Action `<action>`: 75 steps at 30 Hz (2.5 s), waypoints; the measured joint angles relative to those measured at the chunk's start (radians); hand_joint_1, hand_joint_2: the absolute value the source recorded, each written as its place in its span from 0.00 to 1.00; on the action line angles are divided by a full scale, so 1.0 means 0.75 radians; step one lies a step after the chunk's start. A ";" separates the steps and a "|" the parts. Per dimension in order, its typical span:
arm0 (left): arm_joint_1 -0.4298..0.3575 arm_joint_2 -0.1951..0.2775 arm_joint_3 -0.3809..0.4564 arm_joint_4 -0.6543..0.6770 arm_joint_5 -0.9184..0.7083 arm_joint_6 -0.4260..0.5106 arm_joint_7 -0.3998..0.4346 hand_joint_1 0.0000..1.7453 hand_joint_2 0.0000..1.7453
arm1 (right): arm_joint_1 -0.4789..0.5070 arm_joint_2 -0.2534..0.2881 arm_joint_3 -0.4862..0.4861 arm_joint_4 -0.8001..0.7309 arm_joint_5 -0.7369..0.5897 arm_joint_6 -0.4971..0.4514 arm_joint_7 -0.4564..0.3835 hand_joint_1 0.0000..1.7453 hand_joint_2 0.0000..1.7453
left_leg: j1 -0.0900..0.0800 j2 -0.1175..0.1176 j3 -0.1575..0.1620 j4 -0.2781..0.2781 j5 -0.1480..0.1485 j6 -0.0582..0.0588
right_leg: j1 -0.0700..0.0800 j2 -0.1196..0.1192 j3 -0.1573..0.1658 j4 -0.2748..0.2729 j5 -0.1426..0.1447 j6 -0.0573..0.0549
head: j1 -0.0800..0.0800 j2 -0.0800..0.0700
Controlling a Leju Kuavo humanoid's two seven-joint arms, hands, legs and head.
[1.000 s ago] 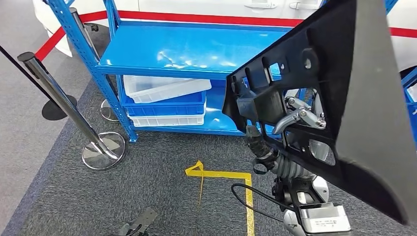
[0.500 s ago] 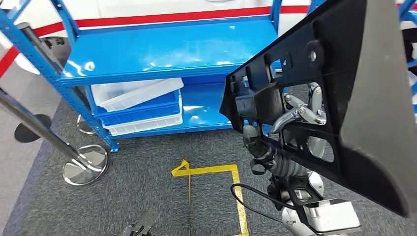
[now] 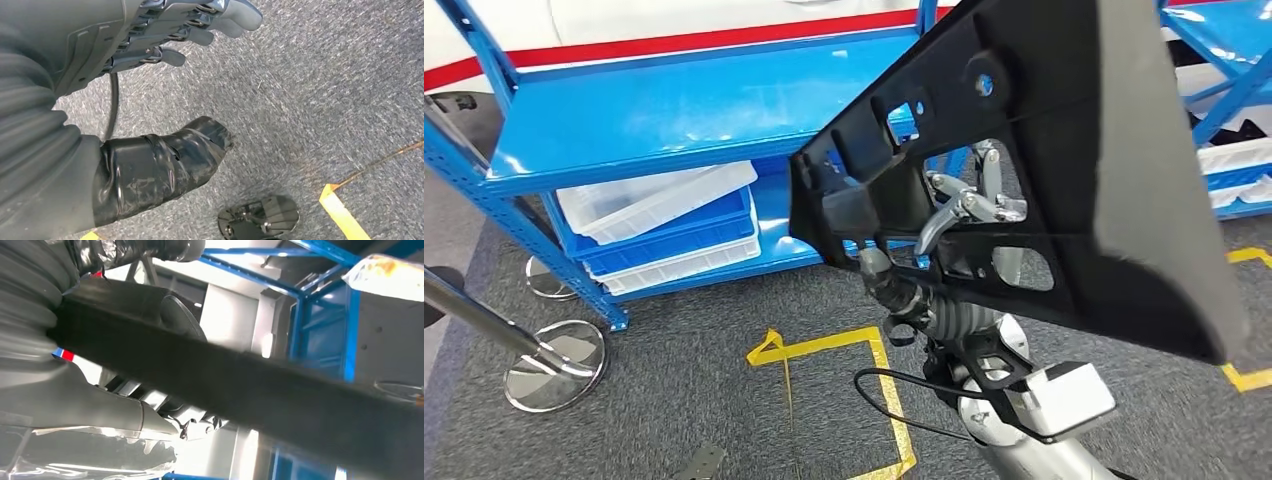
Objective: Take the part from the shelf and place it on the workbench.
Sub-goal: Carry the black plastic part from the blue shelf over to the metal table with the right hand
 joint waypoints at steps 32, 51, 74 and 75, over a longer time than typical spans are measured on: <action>0.014 -0.126 0.134 0.012 0.164 0.152 0.119 0.00 1.00 | -0.095 0.195 0.029 0.200 -0.109 0.181 -0.112 1.00 1.00 | 0.004 0.035 -0.003 -0.003 0.001 -0.005 | 0.001 -0.008 -0.066 0.107 -0.023 0.001 | 0.018 0.000; 0.019 -0.108 0.149 0.016 0.082 0.025 0.094 0.00 1.00 | -0.064 0.180 0.029 0.196 -0.034 0.060 -0.044 1.00 1.00 | 0.022 -0.031 -0.073 0.172 -0.053 -0.072 | 0.002 0.080 0.122 -0.232 0.125 -0.055 | 0.012 0.000; -0.047 -0.063 0.052 0.017 -0.063 -0.096 0.075 0.00 1.00 | 0.117 -0.056 -0.072 -0.177 0.261 -0.156 0.204 1.00 1.00 | 0.002 0.084 -0.024 0.110 -0.096 -0.054 | 0.012 -0.048 0.138 -0.258 0.119 -0.057 | 0.028 0.000; -0.049 -0.061 0.045 0.018 -0.064 -0.098 0.076 0.00 1.00 | 0.121 -0.061 -0.073 -0.186 0.263 -0.157 0.204 1.00 1.00 | 0.004 0.048 -0.060 0.192 -0.136 -0.056 | 0.012 -0.032 0.139 -0.258 0.120 -0.062 | 0.026 0.000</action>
